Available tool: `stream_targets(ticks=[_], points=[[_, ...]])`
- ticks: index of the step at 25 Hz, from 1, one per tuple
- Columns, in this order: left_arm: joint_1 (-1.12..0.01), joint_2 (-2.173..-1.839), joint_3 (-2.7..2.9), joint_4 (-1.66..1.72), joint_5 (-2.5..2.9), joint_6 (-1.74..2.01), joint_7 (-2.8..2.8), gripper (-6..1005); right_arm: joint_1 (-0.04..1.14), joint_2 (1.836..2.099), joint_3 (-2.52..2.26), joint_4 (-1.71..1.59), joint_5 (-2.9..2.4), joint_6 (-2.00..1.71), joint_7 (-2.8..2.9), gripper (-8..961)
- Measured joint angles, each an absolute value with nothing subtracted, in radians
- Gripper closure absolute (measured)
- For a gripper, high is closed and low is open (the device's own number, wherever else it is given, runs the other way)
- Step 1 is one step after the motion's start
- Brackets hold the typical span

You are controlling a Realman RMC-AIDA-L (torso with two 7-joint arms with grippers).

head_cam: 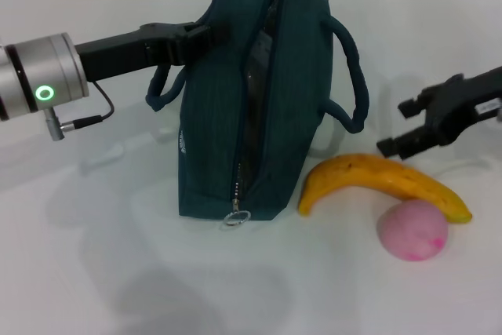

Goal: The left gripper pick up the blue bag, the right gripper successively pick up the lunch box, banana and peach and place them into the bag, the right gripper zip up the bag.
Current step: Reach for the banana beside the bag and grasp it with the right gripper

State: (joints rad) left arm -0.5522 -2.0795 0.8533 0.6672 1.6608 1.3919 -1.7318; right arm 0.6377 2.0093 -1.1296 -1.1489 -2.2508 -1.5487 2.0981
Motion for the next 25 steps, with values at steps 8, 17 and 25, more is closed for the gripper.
stream_targets(ticks=[8,17,25], points=[[-0.562,-2.075,0.853,0.667,1.661,1.380,-1.732,959,0.742,2.013,-1.309,-1.148,-2.415,-1.532,2.224,85],[-0.568,-2.075,0.853,0.667,1.661,1.376,-1.717,959,0.791,2.022,-1.420,-1.099,-2.436,-1.497,2.255,95],[-0.570,-2.075,0.853,0.667,1.663,1.371,-1.716,959,0.829,2.025,-1.489,-1.012,-2.438,-1.441,2.258,104]])
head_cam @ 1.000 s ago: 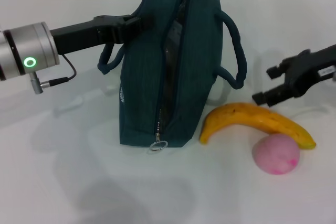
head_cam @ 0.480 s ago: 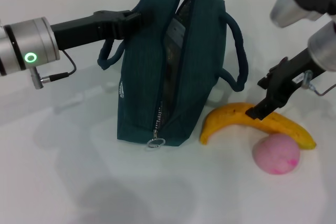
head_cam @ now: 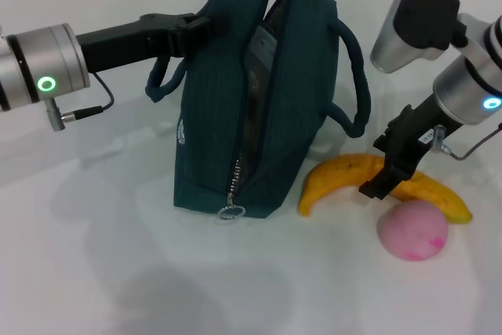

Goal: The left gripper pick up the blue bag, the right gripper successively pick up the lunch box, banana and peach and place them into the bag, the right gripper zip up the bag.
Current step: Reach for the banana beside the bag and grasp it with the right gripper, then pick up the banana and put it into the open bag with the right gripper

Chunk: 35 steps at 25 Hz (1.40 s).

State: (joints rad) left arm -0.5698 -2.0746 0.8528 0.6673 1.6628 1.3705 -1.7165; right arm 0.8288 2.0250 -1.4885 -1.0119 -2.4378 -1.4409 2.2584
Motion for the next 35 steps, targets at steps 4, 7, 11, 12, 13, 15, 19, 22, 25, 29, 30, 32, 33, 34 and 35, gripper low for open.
stream_targets(ticks=[4,7,11,12,13,15,19,22,25,29,30,32,33,34,35], points=[[-0.572,-2.074,0.853,0.667,1.663,1.371,-1.716,959,0.835,2.027,-1.503,-0.993,-2.438,-1.422,2.259,108],[-0.572,-2.074,0.853,0.667,1.664,1.371,-1.710,959,0.838,2.027,-1.513,-0.979,-2.438,-1.414,2.259,112],[-0.572,-2.074,0.853,0.667,1.664,1.371,-1.709,959,0.849,2.026,-1.517,-0.959,-2.436,-1.407,2.259,116],[-0.571,-2.074,0.853,0.667,1.664,1.371,-1.709,959,0.850,2.026,-1.518,-0.957,-2.435,-1.406,2.259,152],[-0.570,-2.074,0.853,0.667,1.664,1.371,-1.709,959,0.851,2.026,-1.517,-0.955,-2.433,-1.402,2.259,187],[-0.569,-2.073,0.853,0.667,1.664,1.371,-1.709,959,0.851,2.026,-1.513,-0.955,-2.432,-1.395,2.260,259],[-0.568,-2.070,0.853,0.667,1.664,1.371,-1.709,959,0.843,2.024,-1.509,-0.954,-2.432,-1.382,2.260,455],[-0.565,-2.068,0.853,0.667,1.662,1.371,-1.709,959,0.830,2.022,-1.487,-0.964,-2.432,-1.386,2.260,515],[-0.562,-2.066,0.853,0.667,1.661,1.371,-1.709,959,0.794,2.018,-1.425,-0.997,-2.432,-1.402,2.259,510],[-0.559,-2.064,0.853,0.667,1.662,1.372,-1.709,959,0.699,2.016,-1.287,-1.109,-2.420,-1.430,2.247,504],[-0.557,-2.063,0.853,0.669,1.661,1.372,-1.709,959,0.674,2.016,-1.251,-1.139,-2.409,-1.435,2.242,503],[-0.550,-2.063,0.851,0.674,1.660,1.372,-1.709,959,0.634,2.015,-1.175,-1.179,-2.366,-1.444,2.219,499],[-0.549,-2.063,0.850,0.675,1.659,1.372,-1.709,959,0.617,2.014,-1.134,-1.192,-2.336,-1.451,2.203,498],[-0.547,-2.063,0.847,0.676,1.659,1.372,-1.709,959,0.606,2.014,-1.103,-1.198,-2.310,-1.456,2.189,496],[-0.547,-2.063,0.845,0.676,1.659,1.373,-1.709,959,0.586,2.014,-1.051,-1.205,-2.261,-1.466,2.165,495]])
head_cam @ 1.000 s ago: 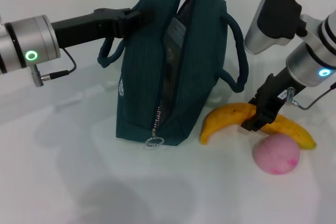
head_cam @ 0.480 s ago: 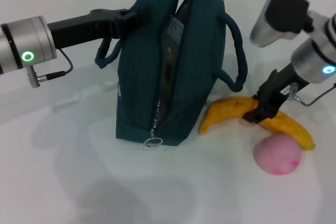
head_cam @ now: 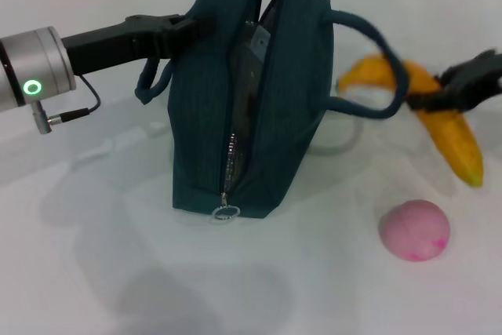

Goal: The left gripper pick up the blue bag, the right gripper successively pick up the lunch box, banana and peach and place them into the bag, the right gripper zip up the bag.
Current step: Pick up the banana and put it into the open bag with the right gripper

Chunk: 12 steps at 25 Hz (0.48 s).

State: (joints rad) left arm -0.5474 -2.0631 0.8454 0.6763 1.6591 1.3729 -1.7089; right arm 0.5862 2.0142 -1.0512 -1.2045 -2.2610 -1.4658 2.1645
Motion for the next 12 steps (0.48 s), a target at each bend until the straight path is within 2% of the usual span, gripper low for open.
stream_targets(ticks=[6,12], points=[[-0.549,-2.063,0.844,0.676,1.659,1.373,-1.698,959,0.511,2.018,-0.858,-1.193,-1.999,-1.468,2.039,486],[-0.554,-2.063,0.844,0.677,1.658,1.372,-1.696,959,0.479,2.012,-0.808,-1.053,-1.621,-1.476,1.858,476]])
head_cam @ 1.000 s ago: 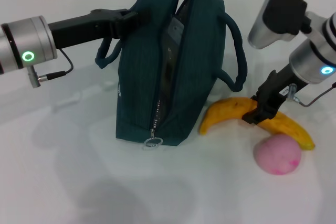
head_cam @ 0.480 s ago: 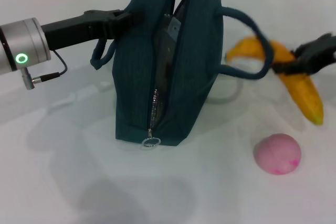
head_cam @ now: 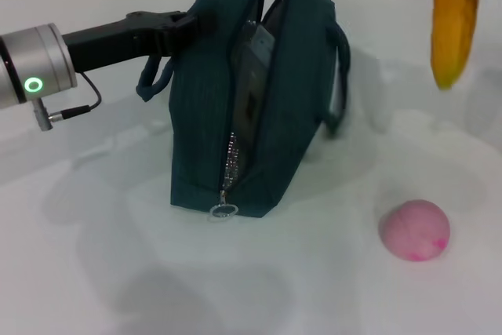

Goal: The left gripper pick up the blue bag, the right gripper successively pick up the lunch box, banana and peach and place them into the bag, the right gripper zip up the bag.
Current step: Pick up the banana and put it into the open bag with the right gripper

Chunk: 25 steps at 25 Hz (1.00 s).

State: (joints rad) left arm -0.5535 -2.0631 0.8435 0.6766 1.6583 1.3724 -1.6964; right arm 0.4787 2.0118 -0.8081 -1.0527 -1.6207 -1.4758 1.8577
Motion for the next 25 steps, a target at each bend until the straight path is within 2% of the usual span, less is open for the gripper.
stream_targets(ticks=[8,15,19,25], points=[[-0.562,-2.063,0.843,0.678,1.655,1.371,-1.696,959,0.508,2.014,-0.813,-0.948,-1.513,-1.441,1.796,464],[-0.577,-2.068,0.840,0.678,1.653,1.371,-1.670,959,0.713,2.013,-0.818,-0.558,-1.396,-1.458,1.694,453],[-0.591,-2.074,0.839,0.670,1.645,1.371,-1.651,959,0.806,2.025,-0.822,-0.385,-1.380,-1.458,1.631,447],[-0.601,-2.079,0.843,0.667,1.643,1.371,-1.645,959,0.855,2.027,-0.840,-0.237,-1.325,-1.471,1.526,438]])
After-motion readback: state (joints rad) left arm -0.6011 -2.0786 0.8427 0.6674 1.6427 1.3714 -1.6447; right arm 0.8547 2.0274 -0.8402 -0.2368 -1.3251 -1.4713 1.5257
